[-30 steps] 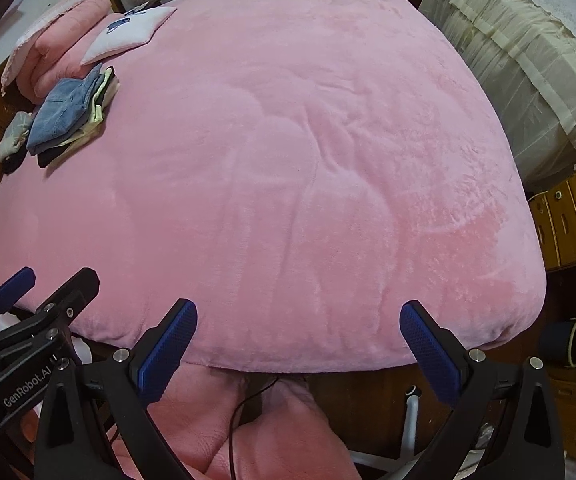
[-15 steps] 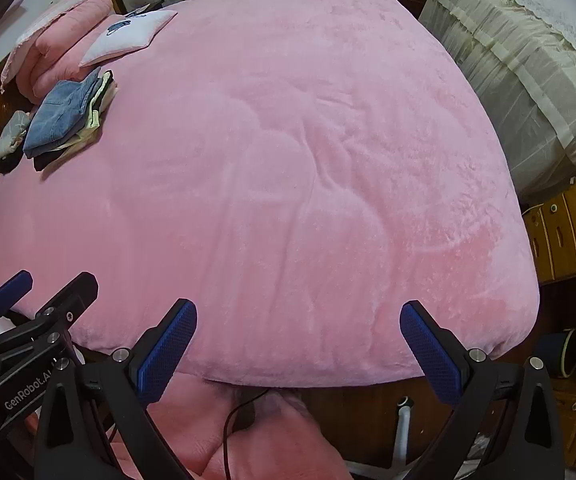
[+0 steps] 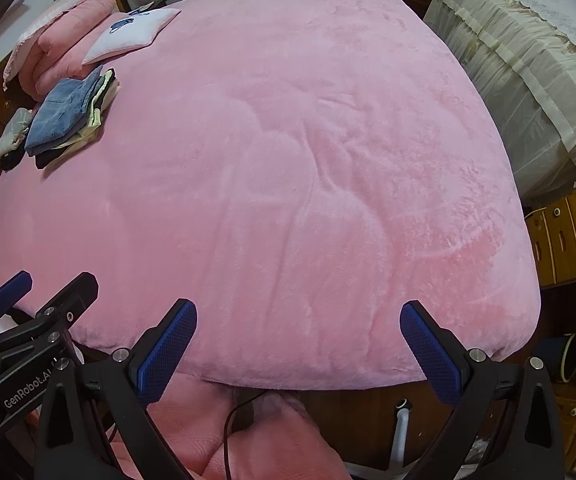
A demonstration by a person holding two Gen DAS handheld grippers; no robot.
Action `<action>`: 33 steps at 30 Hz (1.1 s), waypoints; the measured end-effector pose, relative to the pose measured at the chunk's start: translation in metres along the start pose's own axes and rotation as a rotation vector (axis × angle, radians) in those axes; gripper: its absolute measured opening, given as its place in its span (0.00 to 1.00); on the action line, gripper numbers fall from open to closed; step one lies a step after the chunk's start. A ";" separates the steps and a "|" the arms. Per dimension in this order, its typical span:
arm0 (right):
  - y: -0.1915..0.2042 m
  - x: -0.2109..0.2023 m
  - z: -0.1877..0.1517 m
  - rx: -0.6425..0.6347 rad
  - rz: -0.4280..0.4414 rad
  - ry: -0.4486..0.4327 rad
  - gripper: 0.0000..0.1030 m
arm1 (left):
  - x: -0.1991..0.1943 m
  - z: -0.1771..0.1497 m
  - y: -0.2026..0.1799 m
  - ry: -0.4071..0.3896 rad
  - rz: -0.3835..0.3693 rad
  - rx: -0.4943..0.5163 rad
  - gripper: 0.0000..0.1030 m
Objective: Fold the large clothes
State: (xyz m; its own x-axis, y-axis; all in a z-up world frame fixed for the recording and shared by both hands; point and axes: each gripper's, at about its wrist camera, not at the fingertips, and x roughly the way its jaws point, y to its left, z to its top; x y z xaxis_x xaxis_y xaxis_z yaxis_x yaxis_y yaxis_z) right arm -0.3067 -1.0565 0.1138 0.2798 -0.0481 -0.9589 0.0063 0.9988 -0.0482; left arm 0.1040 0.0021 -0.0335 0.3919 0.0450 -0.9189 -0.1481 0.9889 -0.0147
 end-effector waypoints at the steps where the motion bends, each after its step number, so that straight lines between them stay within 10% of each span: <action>1: 0.000 0.000 0.000 0.000 0.001 0.001 1.00 | 0.000 0.000 0.000 -0.001 -0.002 -0.003 0.95; 33: -0.002 0.006 -0.001 0.002 0.000 0.018 1.00 | 0.001 0.000 -0.004 0.003 0.012 -0.006 0.95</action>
State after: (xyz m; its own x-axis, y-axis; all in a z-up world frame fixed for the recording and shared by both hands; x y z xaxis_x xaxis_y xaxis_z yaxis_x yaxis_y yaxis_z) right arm -0.3060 -1.0586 0.1075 0.2625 -0.0484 -0.9637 0.0087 0.9988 -0.0478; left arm 0.1048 -0.0018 -0.0349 0.3869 0.0567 -0.9204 -0.1582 0.9874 -0.0057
